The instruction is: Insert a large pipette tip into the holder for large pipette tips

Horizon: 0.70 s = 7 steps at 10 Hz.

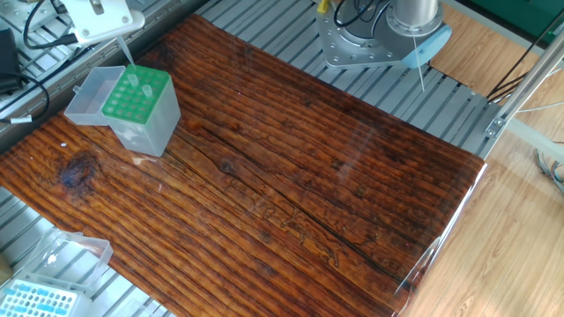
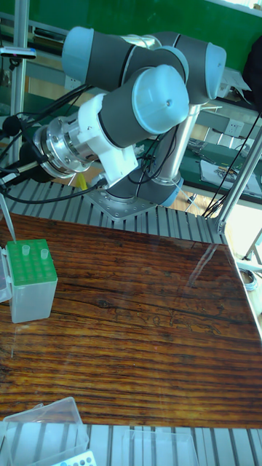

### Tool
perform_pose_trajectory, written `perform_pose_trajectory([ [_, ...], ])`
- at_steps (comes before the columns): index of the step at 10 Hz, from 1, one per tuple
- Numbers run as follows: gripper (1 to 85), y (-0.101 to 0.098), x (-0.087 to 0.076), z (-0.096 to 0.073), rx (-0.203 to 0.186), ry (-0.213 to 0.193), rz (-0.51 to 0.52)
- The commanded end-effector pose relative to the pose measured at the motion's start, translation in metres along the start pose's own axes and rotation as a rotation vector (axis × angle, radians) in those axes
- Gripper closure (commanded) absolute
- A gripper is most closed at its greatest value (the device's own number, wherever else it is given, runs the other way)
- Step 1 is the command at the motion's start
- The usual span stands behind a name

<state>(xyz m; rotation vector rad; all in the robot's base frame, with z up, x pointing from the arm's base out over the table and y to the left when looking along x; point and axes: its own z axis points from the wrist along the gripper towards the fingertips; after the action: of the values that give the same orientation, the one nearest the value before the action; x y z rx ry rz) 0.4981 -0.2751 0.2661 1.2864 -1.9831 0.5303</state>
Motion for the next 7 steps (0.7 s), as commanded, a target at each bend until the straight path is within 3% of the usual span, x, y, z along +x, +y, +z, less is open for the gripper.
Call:
perform_pose_trajectory([
  [1,84.7,0.0016,-0.0014,0.0012,-0.006,-0.006,-0.001],
  [7,84.7,0.0028,0.0032,0.0057,-0.003,0.002,-0.001],
])
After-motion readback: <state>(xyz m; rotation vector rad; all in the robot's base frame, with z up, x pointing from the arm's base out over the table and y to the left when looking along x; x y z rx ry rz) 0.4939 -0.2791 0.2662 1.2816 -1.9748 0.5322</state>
